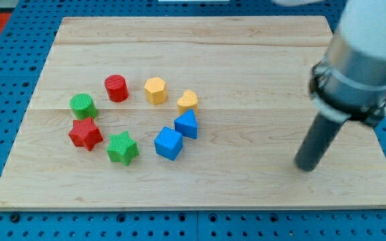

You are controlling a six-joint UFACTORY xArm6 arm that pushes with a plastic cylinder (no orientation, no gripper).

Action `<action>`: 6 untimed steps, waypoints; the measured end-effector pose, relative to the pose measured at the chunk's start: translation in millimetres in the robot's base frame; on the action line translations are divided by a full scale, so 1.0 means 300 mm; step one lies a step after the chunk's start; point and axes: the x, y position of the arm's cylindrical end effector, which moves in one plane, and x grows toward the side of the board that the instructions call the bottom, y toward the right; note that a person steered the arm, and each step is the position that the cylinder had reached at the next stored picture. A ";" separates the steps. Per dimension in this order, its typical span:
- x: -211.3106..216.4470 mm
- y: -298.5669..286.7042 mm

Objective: Move the yellow heart towards the top right of the board

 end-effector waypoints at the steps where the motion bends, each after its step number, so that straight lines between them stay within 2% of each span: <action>1: 0.009 -0.366; 2: -0.124 -0.590; 3: -0.332 -0.594; 5: -0.434 -0.471; 6: -0.561 -0.546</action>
